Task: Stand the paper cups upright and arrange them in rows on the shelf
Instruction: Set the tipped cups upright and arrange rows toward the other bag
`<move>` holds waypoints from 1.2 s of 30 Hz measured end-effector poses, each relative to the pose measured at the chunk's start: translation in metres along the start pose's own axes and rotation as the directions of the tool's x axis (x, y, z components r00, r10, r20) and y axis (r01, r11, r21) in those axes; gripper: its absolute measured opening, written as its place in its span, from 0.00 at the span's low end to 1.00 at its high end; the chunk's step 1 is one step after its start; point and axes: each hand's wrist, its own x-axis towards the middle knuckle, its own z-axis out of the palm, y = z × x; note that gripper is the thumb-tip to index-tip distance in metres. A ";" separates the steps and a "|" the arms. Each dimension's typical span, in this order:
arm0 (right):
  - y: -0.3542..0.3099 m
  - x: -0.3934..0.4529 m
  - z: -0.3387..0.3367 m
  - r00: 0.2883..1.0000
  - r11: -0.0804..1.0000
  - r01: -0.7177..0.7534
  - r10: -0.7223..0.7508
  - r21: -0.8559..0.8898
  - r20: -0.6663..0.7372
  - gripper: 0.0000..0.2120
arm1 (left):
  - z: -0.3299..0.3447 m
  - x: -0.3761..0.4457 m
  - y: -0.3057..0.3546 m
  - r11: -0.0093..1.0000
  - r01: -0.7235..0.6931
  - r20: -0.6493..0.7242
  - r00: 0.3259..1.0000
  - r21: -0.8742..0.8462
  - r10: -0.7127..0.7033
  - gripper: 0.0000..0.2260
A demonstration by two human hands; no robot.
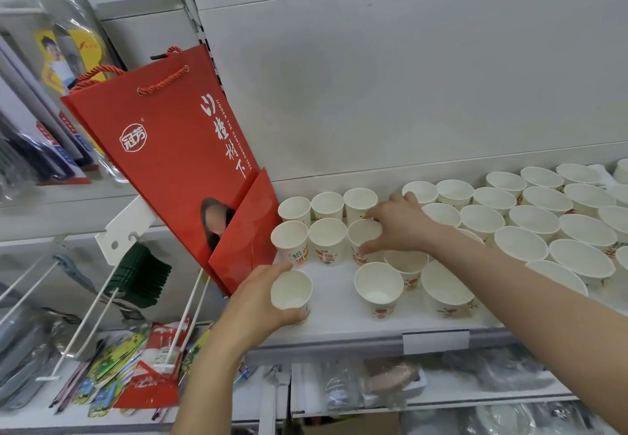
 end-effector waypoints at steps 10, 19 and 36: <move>-0.003 0.011 0.001 1.000 0.993 -0.022 0.020 0.119 0.013 0.20 | 0.001 0.023 0.006 0.997 0.040 -0.056 0.998 0.072 -0.036 0.26; -0.014 -0.085 -0.017 0.968 0.960 0.241 -0.248 0.141 0.035 0.42 | -0.001 0.020 0.009 0.997 0.014 -0.041 0.999 0.075 -0.011 0.26; -0.073 -0.061 0.027 0.980 0.977 0.122 -0.091 0.174 -0.176 0.30 | -0.012 0.025 0.017 0.969 0.039 0.004 0.999 0.246 -0.041 0.37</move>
